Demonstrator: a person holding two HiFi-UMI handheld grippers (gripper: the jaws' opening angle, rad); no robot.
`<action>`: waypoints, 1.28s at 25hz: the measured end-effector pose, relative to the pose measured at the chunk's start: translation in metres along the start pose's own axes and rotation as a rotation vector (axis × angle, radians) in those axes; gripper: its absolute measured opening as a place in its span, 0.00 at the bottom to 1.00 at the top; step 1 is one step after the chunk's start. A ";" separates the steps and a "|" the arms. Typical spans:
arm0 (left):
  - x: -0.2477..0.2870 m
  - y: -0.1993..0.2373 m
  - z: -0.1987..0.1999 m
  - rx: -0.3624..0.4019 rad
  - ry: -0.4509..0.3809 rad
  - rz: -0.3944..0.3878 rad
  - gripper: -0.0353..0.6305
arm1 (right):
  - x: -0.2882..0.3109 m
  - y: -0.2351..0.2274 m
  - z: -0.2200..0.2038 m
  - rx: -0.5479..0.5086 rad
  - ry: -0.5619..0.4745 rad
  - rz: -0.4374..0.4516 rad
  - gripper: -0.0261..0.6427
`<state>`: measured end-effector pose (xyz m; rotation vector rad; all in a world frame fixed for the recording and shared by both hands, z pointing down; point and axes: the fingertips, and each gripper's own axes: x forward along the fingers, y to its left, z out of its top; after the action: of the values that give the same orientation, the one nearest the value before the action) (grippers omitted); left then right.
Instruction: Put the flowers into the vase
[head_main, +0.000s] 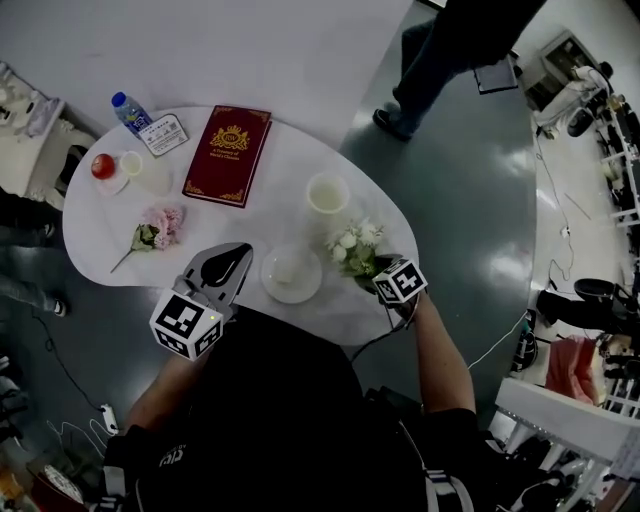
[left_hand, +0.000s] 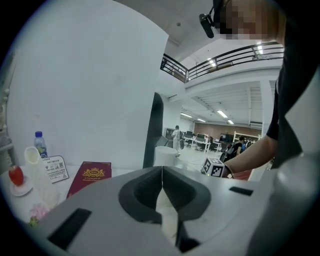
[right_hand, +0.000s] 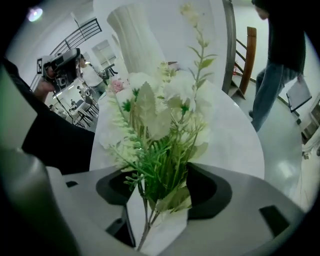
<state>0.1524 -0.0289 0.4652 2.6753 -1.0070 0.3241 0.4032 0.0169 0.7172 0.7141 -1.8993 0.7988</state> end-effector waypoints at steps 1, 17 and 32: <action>0.000 -0.001 -0.001 0.000 0.001 -0.001 0.07 | 0.001 0.000 0.001 0.003 -0.005 0.001 0.50; 0.032 -0.009 -0.028 0.028 0.112 -0.061 0.08 | 0.001 0.004 0.001 0.105 -0.050 0.057 0.26; 0.078 0.000 -0.021 0.062 0.161 -0.211 0.21 | -0.051 -0.008 0.042 0.221 -0.196 0.038 0.24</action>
<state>0.2070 -0.0699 0.5079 2.7268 -0.6717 0.5234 0.4076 -0.0131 0.6579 0.9233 -2.0235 1.0049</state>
